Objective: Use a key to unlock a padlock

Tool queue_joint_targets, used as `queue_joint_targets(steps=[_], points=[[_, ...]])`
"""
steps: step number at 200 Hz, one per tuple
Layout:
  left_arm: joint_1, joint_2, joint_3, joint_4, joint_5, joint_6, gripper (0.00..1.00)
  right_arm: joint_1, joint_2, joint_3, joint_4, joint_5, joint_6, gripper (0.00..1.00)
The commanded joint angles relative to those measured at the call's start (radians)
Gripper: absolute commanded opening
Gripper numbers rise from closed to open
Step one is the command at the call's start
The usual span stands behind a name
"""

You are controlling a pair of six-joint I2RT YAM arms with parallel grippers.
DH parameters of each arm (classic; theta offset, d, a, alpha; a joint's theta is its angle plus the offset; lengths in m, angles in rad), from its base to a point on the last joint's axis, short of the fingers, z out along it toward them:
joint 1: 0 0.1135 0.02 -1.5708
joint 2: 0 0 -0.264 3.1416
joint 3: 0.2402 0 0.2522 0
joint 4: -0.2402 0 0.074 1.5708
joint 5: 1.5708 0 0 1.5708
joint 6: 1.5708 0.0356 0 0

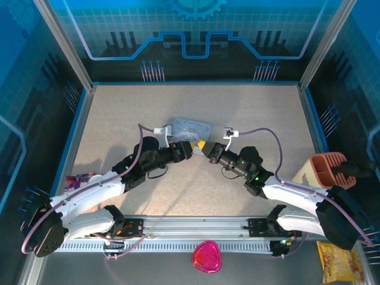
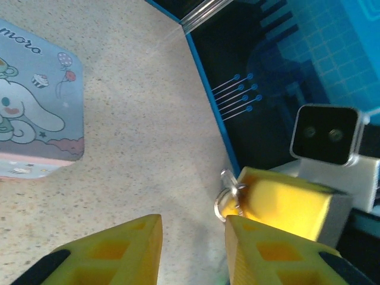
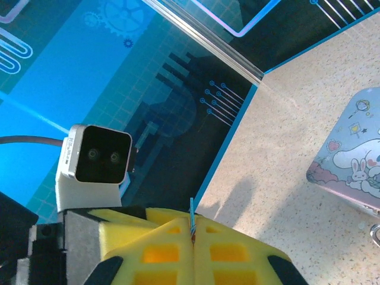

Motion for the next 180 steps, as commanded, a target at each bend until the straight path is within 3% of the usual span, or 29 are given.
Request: queue_joint_targets(steps=[1, 129, 180], points=[[0.026, -0.014, 0.007, 0.068, 0.047, -0.074, 0.32, 0.018, 0.009, -0.012, 0.06, 0.014, -0.034, 0.0], [0.058, 0.046, 0.037, 0.103, 0.103, -0.081, 0.26, 0.047, 0.068, -0.016, 0.127, 0.0, -0.006, 0.0], [0.058, 0.049, 0.036, 0.11, 0.105, -0.081, 0.14, 0.049, 0.075, -0.017, 0.13, -0.004, 0.004, 0.0]])
